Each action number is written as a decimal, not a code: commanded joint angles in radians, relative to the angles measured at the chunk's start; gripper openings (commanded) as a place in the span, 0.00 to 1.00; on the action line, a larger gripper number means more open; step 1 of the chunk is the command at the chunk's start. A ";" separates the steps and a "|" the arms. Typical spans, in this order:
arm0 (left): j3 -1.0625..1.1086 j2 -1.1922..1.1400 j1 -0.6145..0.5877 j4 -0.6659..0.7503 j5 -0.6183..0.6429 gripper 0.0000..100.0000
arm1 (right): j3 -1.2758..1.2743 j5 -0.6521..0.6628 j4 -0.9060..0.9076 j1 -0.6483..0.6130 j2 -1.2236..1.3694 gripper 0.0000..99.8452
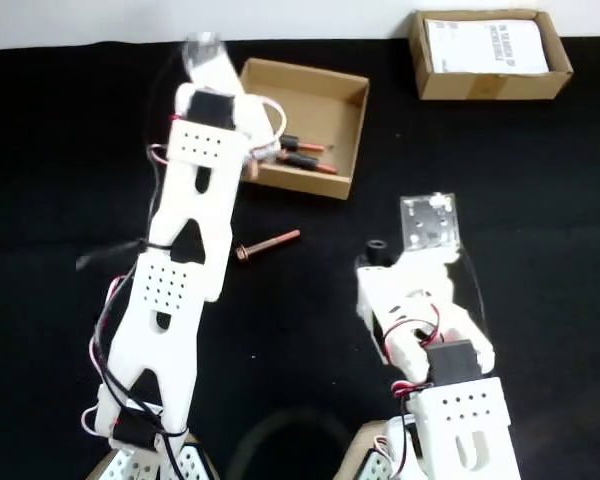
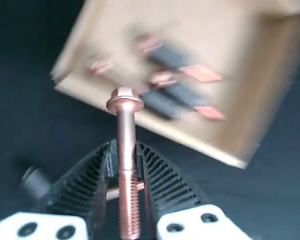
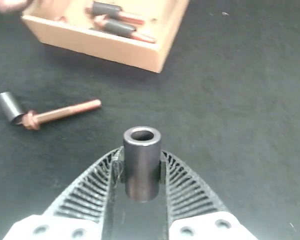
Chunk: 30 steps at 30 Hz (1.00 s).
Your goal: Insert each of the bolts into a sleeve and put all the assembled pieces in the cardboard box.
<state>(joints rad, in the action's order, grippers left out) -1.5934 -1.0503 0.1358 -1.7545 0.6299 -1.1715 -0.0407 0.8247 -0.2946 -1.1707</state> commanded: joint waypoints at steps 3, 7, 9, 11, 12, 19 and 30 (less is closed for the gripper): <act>-0.041 0.179 0.039 -0.008 -0.166 0.01 | 0.004 -0.002 -0.021 -0.050 -0.024 0.01; -0.030 0.229 0.045 -0.008 -0.167 0.01 | 0.002 -0.002 -0.021 -0.053 -0.024 0.01; -0.030 0.231 0.045 -0.008 -0.167 0.01 | 0.002 -0.002 -0.021 -0.053 -0.024 0.01; -0.033 0.236 0.045 -0.008 -0.167 0.01 | 0.002 0.000 -0.021 -0.053 -0.024 0.01; -0.039 0.237 0.045 -0.008 -0.167 0.01 | 0.002 0.000 -0.022 -0.053 -0.024 0.01; -0.073 0.414 0.130 -0.014 -0.293 0.01 | -0.062 0.002 -0.257 -0.053 -0.016 0.01; 0.021 0.846 0.200 -0.018 -0.624 0.01 | -0.108 0.002 -0.334 -0.053 -0.018 0.01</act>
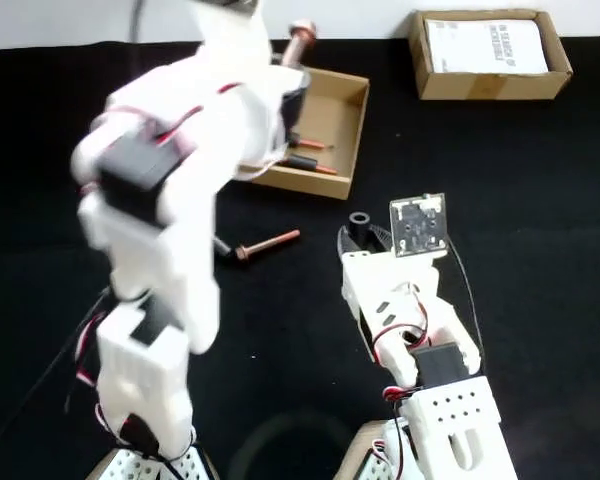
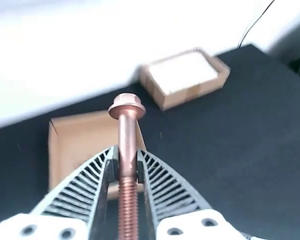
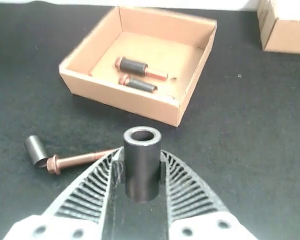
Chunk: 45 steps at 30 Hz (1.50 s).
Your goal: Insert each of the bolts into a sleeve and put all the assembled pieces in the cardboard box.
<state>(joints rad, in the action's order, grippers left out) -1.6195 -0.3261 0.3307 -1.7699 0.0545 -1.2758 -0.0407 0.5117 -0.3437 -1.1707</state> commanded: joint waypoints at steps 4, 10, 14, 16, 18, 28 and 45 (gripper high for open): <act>0.383 0.346 -0.008 -0.006 -0.054 0.01 | -0.022 0.002 -0.021 -0.004 -0.021 0.01; 1.165 0.696 0.013 0.023 -0.055 0.01 | -0.021 0.002 -0.018 -0.004 -0.021 0.01; 1.532 0.725 0.001 0.229 -0.055 0.01 | -0.024 0.000 -0.015 -0.001 -0.021 0.01; 1.670 0.710 -0.018 0.351 -0.054 0.01 | -0.024 0.000 -0.015 -0.001 -0.021 0.01; 1.790 0.687 -0.024 0.479 -0.054 0.01 | -0.024 0.000 -0.015 0.001 -0.021 0.01; 2.149 0.558 -0.019 0.763 -0.054 0.01 | -0.021 0.000 0.041 0.027 -0.022 0.01; 2.023 0.091 0.104 0.773 -0.061 0.03 | -0.018 0.074 0.036 0.062 -0.022 0.01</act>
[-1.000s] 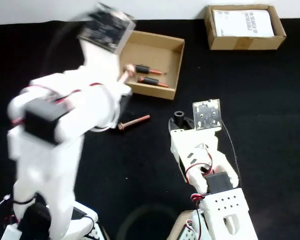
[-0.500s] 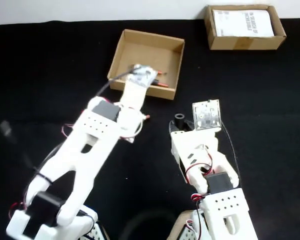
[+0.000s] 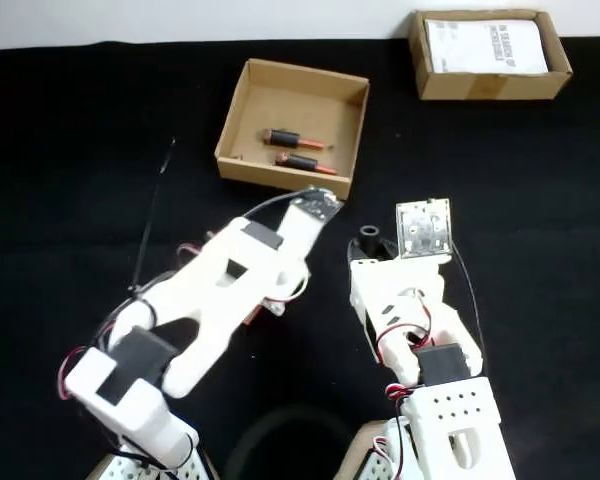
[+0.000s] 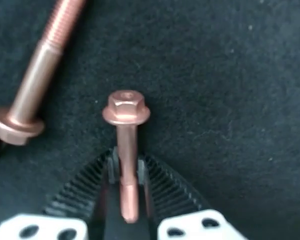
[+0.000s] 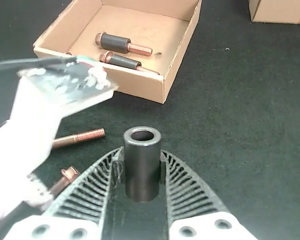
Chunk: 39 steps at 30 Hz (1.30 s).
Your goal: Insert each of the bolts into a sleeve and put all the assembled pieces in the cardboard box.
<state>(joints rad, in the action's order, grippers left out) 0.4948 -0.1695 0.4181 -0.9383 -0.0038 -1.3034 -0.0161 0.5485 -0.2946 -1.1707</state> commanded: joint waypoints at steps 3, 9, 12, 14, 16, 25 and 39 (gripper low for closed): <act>-0.203 -0.156 0.010 -0.163 -0.003 0.12 | 0.007 0.078 -0.001 0.015 -0.022 0.01; -0.384 -0.272 -0.050 -0.253 -0.002 0.21 | 0.008 0.078 -0.001 0.038 -0.021 0.01; -0.440 -0.314 -0.073 -0.261 -0.003 0.21 | 0.008 0.078 -0.001 0.062 -0.021 0.01; -0.460 -0.340 -0.076 -0.261 -0.003 0.21 | 0.007 0.078 -0.001 0.073 -0.021 0.01; -0.467 -0.352 -0.073 -0.269 -0.003 0.21 | 0.007 0.078 -0.001 0.076 -0.021 0.01; -0.539 -0.366 -0.065 -0.267 0.002 0.09 | 0.005 0.074 -0.001 0.077 -0.021 0.01; -0.634 -0.329 -0.073 -0.267 0.081 0.01 | 0.004 0.074 0.004 0.071 -0.021 0.01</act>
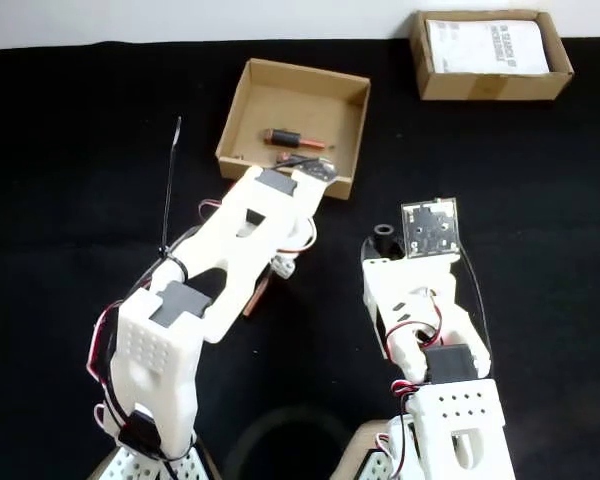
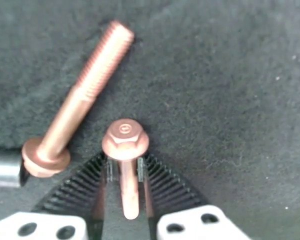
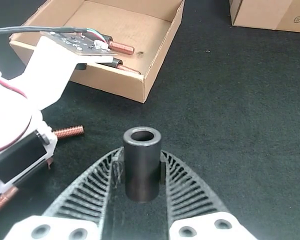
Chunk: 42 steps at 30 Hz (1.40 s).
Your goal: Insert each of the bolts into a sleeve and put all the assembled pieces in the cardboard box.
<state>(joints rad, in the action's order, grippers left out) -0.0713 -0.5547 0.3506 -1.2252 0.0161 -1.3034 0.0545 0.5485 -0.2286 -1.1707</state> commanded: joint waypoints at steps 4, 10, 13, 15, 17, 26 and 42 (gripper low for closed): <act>-0.082 0.217 -0.001 0.020 0.118 0.01 | -0.013 -0.008 0.036 -0.084 -0.022 0.01; -0.041 0.518 0.062 0.020 0.183 0.01 | -0.070 -0.130 0.042 -0.262 -0.022 0.01; 0.019 0.694 0.105 0.021 0.195 0.01 | -0.067 -0.132 0.041 -0.268 -0.022 0.01; 0.061 0.800 0.133 0.021 0.195 0.01 | -0.067 -0.132 0.025 -0.268 -0.022 0.01; 0.107 0.891 0.151 0.037 0.196 0.01 | -0.067 -0.132 0.010 -0.268 -0.022 0.01; 0.443 1.078 0.148 0.400 0.310 0.01 | -0.067 -0.132 -0.036 -0.272 -0.022 0.01; 0.647 1.093 0.213 0.603 0.345 0.01 | -0.033 -0.132 -0.035 -0.266 -0.024 0.01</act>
<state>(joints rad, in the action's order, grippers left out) 0.5669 0.4933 0.5409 -0.6452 0.3567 -1.3755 -0.0698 0.5347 -0.4910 -1.1707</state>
